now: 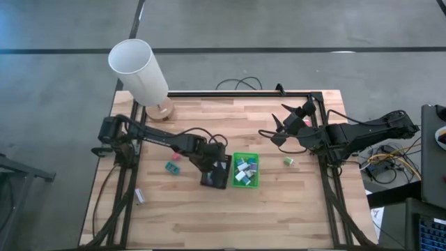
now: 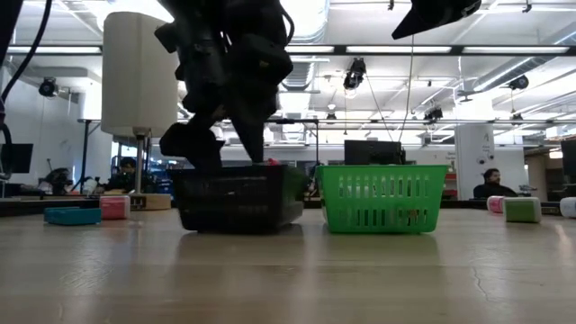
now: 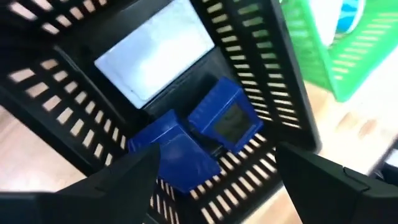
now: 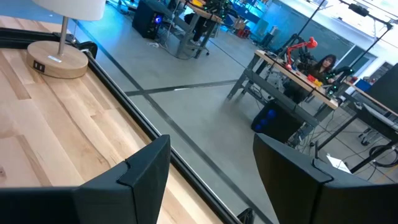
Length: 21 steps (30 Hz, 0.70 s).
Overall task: Pick & Place Office items
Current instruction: Put the left pink charger adapter into the green basket
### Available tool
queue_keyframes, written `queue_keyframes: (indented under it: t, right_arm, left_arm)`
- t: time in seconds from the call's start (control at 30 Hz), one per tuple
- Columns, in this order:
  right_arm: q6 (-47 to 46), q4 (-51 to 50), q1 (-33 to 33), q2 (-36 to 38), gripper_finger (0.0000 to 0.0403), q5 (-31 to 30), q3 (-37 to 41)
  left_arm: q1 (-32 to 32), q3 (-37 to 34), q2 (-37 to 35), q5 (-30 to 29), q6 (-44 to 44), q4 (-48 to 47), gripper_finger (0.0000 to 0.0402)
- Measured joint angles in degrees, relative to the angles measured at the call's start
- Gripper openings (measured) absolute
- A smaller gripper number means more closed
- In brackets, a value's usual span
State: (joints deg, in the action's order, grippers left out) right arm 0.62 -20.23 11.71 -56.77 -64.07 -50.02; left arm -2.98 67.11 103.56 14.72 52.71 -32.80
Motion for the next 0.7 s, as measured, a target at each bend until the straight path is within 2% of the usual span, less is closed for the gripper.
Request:
queue_keyframes:
  t: [0.2, 0.37, 0.57, 0.7]
  right_arm:
    - [0.00, -0.02, 0.00, 0.00, 0.0228, 0.01, 0.00]
    - [0.00, -0.04, 0.00, -0.02, 0.0228, 0.00, 0.00]
    - [0.02, -0.02, 0.00, 0.00, 0.0228, 0.02, 0.00]
    - [0.02, -0.02, 0.00, 0.00, 0.0228, 0.02, 0.00]
  left_arm:
    - [3.49, 0.00, -1.20, 10.36, 1.96, -0.87, 0.0326]
    - [4.77, 0.00, -2.31, 15.69, 2.77, -0.66, 0.0327]
    - [4.88, 0.00, -3.39, 17.02, 3.10, -1.46, 0.0326]
    - [5.36, 0.00, -3.45, 18.72, 3.19, -5.42, 0.0325]
